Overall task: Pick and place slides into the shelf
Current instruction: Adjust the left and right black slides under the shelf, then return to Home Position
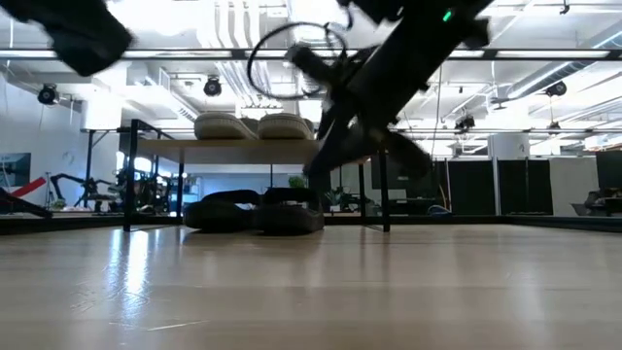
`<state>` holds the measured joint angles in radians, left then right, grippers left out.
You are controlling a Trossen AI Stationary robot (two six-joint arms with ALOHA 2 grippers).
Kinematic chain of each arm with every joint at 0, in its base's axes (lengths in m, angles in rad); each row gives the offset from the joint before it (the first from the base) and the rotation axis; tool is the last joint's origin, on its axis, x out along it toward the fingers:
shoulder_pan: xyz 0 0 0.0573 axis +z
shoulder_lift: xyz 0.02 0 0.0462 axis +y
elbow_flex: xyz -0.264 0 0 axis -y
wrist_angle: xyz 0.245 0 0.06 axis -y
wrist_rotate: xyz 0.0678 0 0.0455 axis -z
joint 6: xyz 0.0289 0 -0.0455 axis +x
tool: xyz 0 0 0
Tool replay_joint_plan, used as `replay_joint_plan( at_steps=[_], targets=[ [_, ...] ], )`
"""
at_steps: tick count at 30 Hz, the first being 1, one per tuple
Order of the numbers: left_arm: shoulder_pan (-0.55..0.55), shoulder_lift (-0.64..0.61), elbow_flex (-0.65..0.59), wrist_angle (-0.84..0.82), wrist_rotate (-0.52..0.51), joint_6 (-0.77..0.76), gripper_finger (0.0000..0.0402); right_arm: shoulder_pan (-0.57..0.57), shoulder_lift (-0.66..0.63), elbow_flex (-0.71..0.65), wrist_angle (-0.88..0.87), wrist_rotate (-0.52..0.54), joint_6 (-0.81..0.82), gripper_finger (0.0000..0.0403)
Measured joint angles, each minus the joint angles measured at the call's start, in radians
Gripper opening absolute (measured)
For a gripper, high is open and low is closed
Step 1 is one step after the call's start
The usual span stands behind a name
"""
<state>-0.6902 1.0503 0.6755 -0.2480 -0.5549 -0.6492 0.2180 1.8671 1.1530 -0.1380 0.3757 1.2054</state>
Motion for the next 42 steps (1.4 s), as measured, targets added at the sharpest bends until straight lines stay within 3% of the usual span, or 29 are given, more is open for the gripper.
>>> replay_joint_plan(
  at_steps=[8,16,29,33,38,42],
  targets=[
    [-0.139,-0.011,-0.028,0.002,-0.008,-0.103,0.0,-0.043,0.136,0.055,0.079,-0.022,-0.168,0.0012],
    [-0.142,0.048,-0.017,0.009,-0.008,-0.158,0.0,-0.125,0.208,0.108,0.102,-0.018,-0.211,0.0012],
    [-0.141,0.079,-0.014,0.052,-0.007,-0.157,0.0,-0.242,0.219,0.188,0.091,0.026,-0.346,0.0012],
    [-0.141,0.074,-0.014,0.069,-0.009,-0.158,0.0,-0.224,0.205,0.189,0.046,-0.074,-0.34,0.0012],
    [-0.109,0.059,-0.015,0.153,0.011,-0.132,0.0,-0.111,0.127,0.189,-0.009,-0.175,-0.34,0.0013],
    [-0.016,0.035,-0.046,0.293,0.166,0.026,0.0,-0.008,0.02,0.188,-0.071,-0.16,-0.409,0.0013]
  ],
)
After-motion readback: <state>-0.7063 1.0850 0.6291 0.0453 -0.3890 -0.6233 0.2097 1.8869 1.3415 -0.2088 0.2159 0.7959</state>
